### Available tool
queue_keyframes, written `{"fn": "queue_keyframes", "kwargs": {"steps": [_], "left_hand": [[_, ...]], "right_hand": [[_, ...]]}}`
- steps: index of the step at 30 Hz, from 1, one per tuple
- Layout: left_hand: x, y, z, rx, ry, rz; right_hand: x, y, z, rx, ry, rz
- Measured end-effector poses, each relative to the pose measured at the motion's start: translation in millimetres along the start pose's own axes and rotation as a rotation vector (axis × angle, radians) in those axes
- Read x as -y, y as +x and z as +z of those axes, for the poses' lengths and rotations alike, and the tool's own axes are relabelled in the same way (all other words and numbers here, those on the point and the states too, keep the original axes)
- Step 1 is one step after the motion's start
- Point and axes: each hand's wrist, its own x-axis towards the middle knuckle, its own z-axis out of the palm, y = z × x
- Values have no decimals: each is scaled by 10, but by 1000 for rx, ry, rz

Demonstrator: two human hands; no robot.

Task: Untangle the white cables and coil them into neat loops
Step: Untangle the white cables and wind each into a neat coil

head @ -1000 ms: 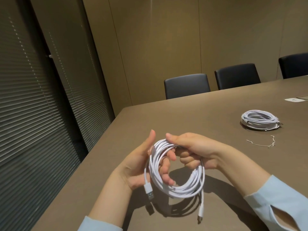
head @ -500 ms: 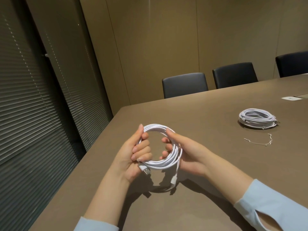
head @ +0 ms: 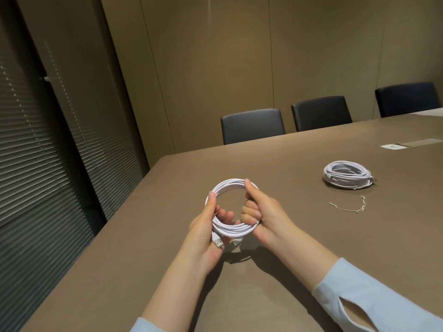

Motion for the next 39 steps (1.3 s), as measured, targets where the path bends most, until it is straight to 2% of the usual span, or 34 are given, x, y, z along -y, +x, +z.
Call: {"fn": "queue_keyframes", "kwargs": {"steps": [3,6,10,13,17,19,22,25,27,30,33,35,37,39], "left_hand": [[109,28,126,-36,11,67],[216,111,169,-13,130,129],[346,255,197,-4,280,123],[400,348,216,33,335,99],[442,398,216,108,439,78],[459,416,237,140,512,87],[468,455,258,178,565,89],[473,486,273,209,575,67],[476,472,279,238,572,40],[481,426,305,289,577,-8],[487,395,330,308,593,-32],[487,389,335,310,597,-48],[483,390,336,309,596,-67],[476,386,345,297,590,-84]], "right_hand": [[33,30,-77,-27,-23,-22],[76,42,-215,-41,-102,-1],[141,27,-445,-32,-274,56],[277,16,-648,25,-606,73],[543,-64,-796,61,-1181,46],[660,-81,-833,12,-1419,16],[777,12,-942,-128,-1580,-116],[926,158,-1161,-452,-1947,-343],[1029,200,-1298,-596,-2118,-315],[1086,270,-1466,-685,-2151,-150],[1078,338,-1493,-726,-2075,-144],[1062,350,-1471,-690,-2096,-131],[1052,321,-1401,-640,-2124,-201],[1059,280,-1273,-545,-1949,-432]]}}
